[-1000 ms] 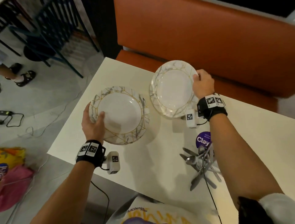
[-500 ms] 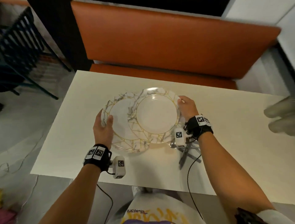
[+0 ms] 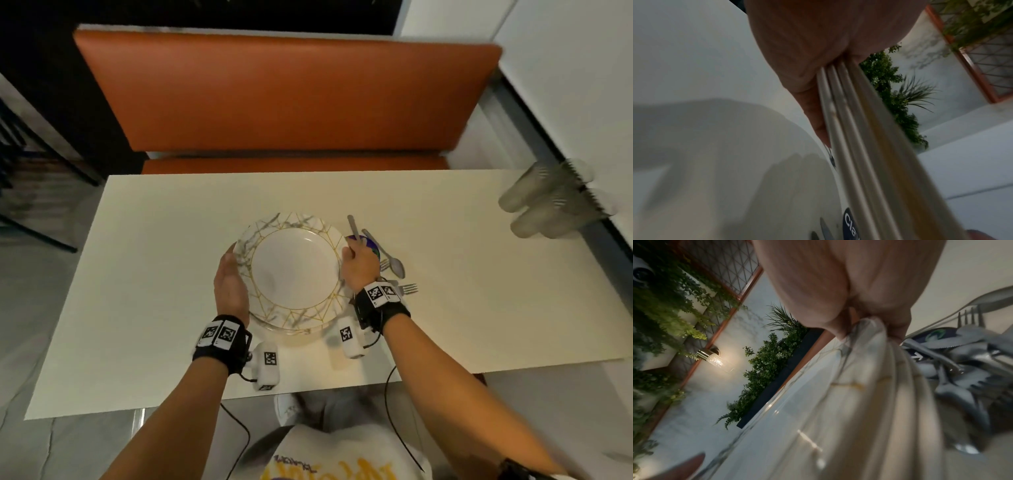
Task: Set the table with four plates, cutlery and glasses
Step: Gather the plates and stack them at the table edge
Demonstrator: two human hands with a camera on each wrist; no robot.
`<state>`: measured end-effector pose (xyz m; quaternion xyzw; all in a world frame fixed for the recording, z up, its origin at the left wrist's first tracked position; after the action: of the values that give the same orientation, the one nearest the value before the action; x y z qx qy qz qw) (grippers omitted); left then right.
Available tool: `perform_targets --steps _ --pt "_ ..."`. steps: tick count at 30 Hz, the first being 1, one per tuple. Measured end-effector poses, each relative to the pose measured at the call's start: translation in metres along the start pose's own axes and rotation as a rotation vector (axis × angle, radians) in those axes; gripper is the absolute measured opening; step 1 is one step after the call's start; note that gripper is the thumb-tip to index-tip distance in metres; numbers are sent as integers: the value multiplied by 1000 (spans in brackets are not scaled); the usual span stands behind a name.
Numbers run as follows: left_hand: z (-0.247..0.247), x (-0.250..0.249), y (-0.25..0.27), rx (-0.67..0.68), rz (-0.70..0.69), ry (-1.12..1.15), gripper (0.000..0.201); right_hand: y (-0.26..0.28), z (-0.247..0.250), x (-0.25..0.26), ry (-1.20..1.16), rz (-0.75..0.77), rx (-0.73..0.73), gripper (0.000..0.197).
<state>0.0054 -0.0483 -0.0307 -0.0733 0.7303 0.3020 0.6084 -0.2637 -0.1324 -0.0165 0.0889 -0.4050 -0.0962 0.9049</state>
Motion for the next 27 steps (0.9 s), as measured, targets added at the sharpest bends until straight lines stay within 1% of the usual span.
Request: perform_targets --steps 4,7,9,14,20,24,25,27 --pt "-28 -5 9 105 -52 -248 44 1 14 -20 -27 -85 9 38" --pt "-48 -8 13 150 -102 -408 54 0 30 -31 -94 -71 49 50" --pt "-64 -7 14 188 -99 -519 57 -2 45 -40 -90 -76 46 55" --pt "-116 12 10 295 -82 -711 66 -13 86 -76 -147 -131 7 55" --pt "-211 41 23 373 -40 -872 70 -27 148 -147 -128 -202 -50 59" --pt "-283 72 39 487 29 -939 80 -34 192 -210 -105 -262 -84 59" --pt "-299 78 44 504 28 -972 79 -35 203 -225 -99 -276 -90 58" --pt "-333 91 55 523 0 -1040 71 -38 223 -256 -75 -308 -96 59"
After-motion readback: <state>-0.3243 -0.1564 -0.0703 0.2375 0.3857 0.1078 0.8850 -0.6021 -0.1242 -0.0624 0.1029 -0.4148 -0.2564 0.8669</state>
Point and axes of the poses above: each hand's wrist, its own y-axis away from the middle knuckle, its own z-axis out of the back of the hand, x = y × z, the point moved 6 cm from there along -y, towards the middle knuckle, and after that the axes turned 2 degrees about x, right-handed, at the moved point
